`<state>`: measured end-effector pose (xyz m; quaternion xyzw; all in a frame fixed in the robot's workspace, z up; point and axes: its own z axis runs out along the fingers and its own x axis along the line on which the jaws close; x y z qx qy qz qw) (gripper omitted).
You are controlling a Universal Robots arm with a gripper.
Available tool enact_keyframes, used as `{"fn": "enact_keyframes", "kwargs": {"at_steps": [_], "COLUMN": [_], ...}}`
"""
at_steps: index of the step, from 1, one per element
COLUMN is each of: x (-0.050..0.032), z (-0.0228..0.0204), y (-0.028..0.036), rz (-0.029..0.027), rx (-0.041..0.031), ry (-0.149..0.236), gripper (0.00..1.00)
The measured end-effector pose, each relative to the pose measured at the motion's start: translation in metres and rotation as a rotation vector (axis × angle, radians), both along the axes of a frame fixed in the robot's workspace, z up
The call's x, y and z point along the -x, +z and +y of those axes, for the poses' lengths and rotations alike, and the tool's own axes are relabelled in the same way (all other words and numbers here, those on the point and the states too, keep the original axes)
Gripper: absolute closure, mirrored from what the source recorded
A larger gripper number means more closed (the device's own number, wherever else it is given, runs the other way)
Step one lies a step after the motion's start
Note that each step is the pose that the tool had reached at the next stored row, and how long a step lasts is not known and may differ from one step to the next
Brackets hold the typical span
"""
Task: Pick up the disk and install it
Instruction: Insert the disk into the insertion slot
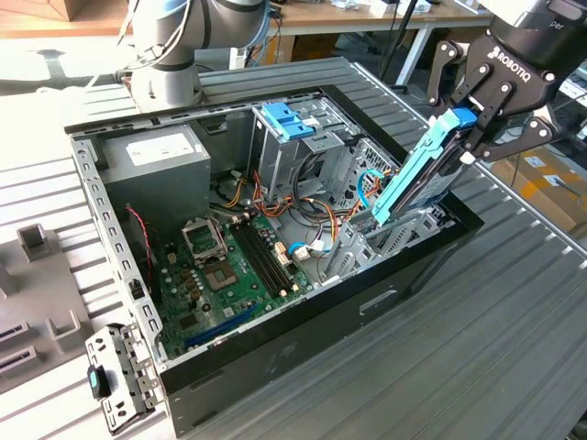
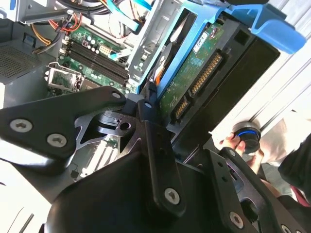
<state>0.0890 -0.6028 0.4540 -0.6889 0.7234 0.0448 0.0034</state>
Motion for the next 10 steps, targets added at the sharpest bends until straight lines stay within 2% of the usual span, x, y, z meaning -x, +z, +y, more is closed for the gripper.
{"fn": "enact_keyframes", "kwargs": {"at_steps": [6,10], "x": [0.0040,0.0042], "z": [0.0079,0.0141], "y": [-0.0061,-0.0150], "rz": [0.0000,0.0000], "rx": [0.0001,0.0000], "ry": [0.002,0.003], "gripper": [0.64,0.64]}}
